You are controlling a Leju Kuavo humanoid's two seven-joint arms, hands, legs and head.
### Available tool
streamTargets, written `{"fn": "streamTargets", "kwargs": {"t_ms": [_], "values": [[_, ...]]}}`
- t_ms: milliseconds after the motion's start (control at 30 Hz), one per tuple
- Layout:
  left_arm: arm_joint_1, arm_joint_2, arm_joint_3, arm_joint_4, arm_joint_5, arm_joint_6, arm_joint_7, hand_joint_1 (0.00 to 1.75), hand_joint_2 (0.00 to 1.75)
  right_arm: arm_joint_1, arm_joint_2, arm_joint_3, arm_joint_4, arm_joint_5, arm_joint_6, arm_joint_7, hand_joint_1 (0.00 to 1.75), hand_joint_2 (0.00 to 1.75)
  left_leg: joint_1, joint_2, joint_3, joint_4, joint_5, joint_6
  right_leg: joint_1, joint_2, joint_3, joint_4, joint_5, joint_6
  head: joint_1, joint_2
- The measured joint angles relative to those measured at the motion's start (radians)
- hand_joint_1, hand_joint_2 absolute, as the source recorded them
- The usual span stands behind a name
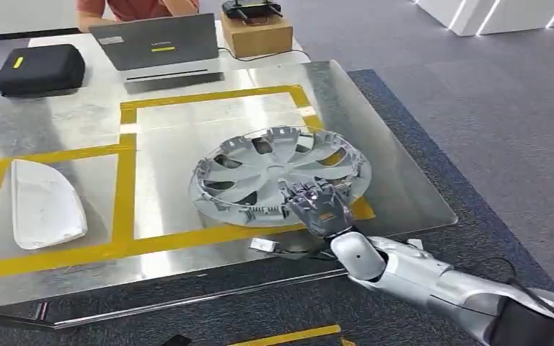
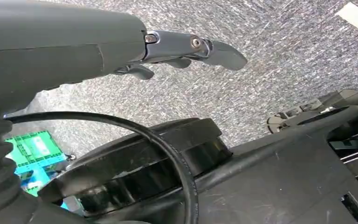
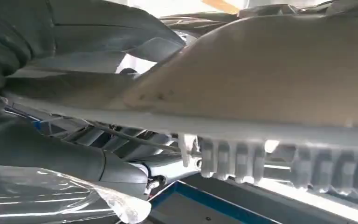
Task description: Take the parts from the cabinet and place them on the table.
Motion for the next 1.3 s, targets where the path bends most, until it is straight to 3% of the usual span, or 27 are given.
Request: {"fn": "streamTargets", "kwargs": {"t_ms": [400,433,633,667,1300], "values": [[0.001,0.006,0.0,0.0,-0.006,0.006,-0.006,0.0,1.75,-0.023,-0.01,0.0,0.006,0.0,0.0,0.0,1.75,1.75,0.0,0.0,0.0,0.0,0.0,0.0,0.0,0.0,0.0,0.0,0.0,0.0,0.0,0.0],[0.001,0.006,0.0,0.0,-0.008,0.006,-0.008,0.0,1.75,-0.024,-0.011,0.0,0.006,0.0,0.0,0.0,0.0,1.75,0.0,0.0,0.0,0.0,0.0,0.0,0.0,0.0,0.0,0.0,0.0,0.0,0.0,0.0],[0.003,0.01,0.0,0.0,-0.014,0.016,-0.026,0.0,1.75,-0.031,-0.027,0.0,0.006,0.0,0.0,0.0,0.0,1.75,0.0,0.0,0.0,0.0,0.0,0.0,0.0,0.0,0.0,0.0,0.0,0.0,0.0,0.0],[0.004,0.011,-0.001,0.0,-0.015,0.019,-0.031,0.0,0.0,-0.031,-0.029,0.0,0.006,0.0,0.0,0.0,0.0,1.75,0.0,0.0,0.0,0.0,0.0,0.0,0.0,0.0,0.0,0.0,0.0,0.0,0.0,0.0],[0.031,0.022,-0.002,0.0,-0.023,0.015,-0.021,0.0,0.0,-0.023,-0.037,0.01,0.032,0.0,0.0,0.0,0.0,1.75,0.0,0.0,0.0,0.0,0.0,0.0,0.0,0.001,-0.001,0.0,0.0,0.0,0.0,0.0]]}}
